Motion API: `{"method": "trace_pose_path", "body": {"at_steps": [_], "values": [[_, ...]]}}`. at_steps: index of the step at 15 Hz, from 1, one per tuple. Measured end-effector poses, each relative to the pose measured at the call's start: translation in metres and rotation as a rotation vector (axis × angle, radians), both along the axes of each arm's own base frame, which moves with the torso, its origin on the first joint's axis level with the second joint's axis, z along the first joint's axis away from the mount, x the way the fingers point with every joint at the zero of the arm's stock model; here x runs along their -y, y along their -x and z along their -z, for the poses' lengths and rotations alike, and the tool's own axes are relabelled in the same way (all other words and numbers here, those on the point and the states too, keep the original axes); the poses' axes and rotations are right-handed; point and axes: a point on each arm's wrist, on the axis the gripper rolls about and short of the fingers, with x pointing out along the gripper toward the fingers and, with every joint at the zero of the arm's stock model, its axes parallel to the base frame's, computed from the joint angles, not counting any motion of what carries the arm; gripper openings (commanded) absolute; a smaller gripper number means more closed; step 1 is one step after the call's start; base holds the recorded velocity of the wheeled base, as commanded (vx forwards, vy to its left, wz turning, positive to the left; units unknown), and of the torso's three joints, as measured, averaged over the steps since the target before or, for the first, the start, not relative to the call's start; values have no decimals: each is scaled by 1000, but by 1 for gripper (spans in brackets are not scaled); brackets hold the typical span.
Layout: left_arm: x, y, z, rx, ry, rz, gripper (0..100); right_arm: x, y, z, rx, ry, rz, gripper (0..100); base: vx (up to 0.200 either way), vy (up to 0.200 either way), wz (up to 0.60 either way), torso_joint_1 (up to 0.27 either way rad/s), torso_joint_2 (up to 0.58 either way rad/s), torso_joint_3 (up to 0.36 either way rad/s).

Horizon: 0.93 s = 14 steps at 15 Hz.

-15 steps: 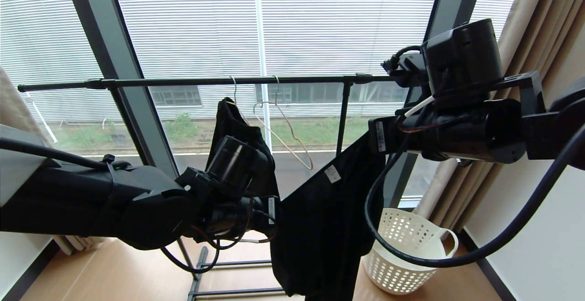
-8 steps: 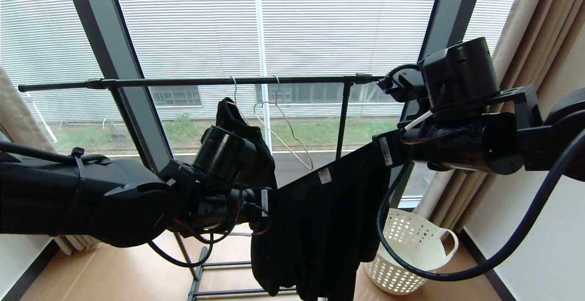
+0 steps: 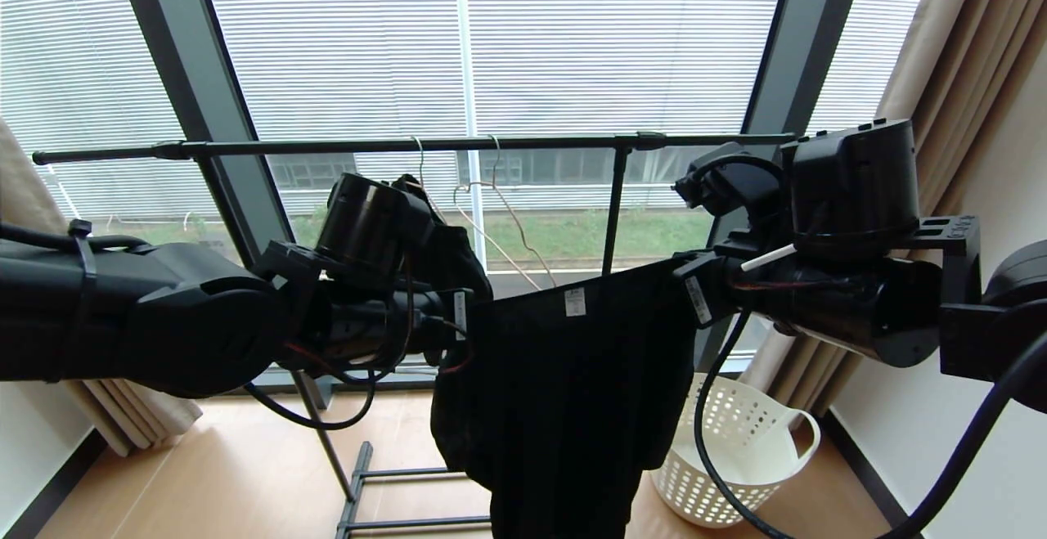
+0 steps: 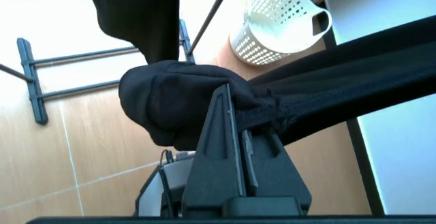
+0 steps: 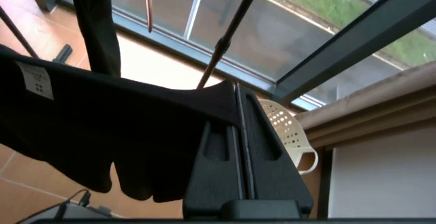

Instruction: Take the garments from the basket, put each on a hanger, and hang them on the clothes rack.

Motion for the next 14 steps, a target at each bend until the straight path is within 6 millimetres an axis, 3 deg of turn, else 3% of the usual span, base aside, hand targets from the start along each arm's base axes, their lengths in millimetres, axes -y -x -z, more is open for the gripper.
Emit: {"method": "trace_pose_path", "body": {"at_steps": [9, 14], "values": [[3, -15, -52, 2, -71, 7, 0, -5, 17, -2, 1, 12, -52, 0, 0, 0, 0, 0, 0, 0], [15, -33, -71, 58, -100, 24, 0, -8, 43, 1, -4, 86, -196, 0, 0, 0, 0, 0, 0, 0]]}}
